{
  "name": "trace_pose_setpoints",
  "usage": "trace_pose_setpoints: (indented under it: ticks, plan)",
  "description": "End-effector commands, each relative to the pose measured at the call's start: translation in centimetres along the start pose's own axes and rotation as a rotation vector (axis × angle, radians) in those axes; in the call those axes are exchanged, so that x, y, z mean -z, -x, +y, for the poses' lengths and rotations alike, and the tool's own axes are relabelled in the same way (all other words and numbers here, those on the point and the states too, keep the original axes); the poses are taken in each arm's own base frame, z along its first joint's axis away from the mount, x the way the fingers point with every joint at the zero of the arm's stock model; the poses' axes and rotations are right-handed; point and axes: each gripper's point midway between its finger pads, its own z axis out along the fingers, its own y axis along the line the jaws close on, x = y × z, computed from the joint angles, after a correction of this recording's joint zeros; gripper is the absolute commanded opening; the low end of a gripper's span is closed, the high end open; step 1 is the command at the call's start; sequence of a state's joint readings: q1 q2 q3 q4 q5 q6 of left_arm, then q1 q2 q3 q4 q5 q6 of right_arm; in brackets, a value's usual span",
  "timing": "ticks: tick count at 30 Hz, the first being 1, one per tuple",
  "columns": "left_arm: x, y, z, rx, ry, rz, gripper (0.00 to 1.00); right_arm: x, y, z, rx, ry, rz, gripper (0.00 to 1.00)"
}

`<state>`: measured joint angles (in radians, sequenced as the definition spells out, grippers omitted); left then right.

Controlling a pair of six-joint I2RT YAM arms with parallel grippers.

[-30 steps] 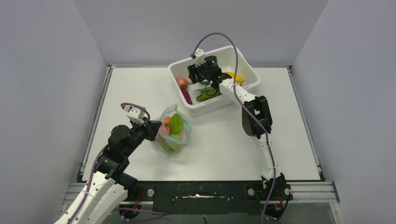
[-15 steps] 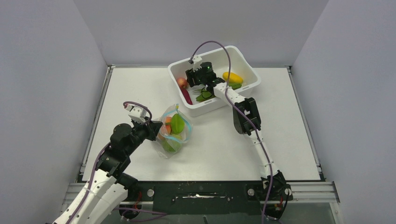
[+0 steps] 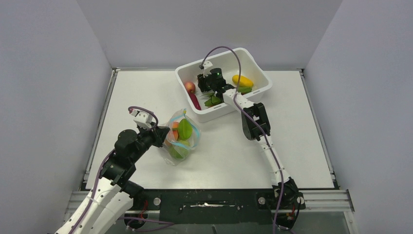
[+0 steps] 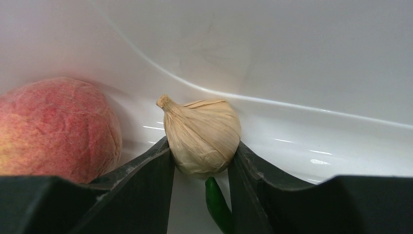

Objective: Place the food in the zip-top bag and seal the zipper
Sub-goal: Pick up the fake vegetable from the bin.

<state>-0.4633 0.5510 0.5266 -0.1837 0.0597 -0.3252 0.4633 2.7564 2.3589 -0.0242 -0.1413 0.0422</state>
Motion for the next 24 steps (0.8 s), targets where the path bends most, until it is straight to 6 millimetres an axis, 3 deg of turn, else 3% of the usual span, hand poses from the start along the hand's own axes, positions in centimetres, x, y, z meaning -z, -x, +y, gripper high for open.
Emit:
trace_pose_setpoints:
  ticks: [1, 11, 22, 24]
  plan:
    - [0.0, 1.7, -0.8, -0.006, -0.030, -0.054, 0.00, 2.3, 6.9, -0.7, 0.022, -0.017, -0.153, 0.35]
    - [0.1, 1.8, -0.8, -0.005, -0.025, -0.059, 0.00, 4.7, 9.3, 0.2, 0.043, 0.017, -0.222, 0.32]
    - [0.3, 1.9, -0.6, -0.006, -0.017, -0.063, 0.00, 8.1, 13.9, 0.3, 0.073, 0.014, -0.317, 0.30]
    - [0.3, 1.9, -0.6, -0.006, -0.016, -0.065, 0.00, 8.7, 13.7, 0.6, 0.074, 0.019, -0.311, 0.30]
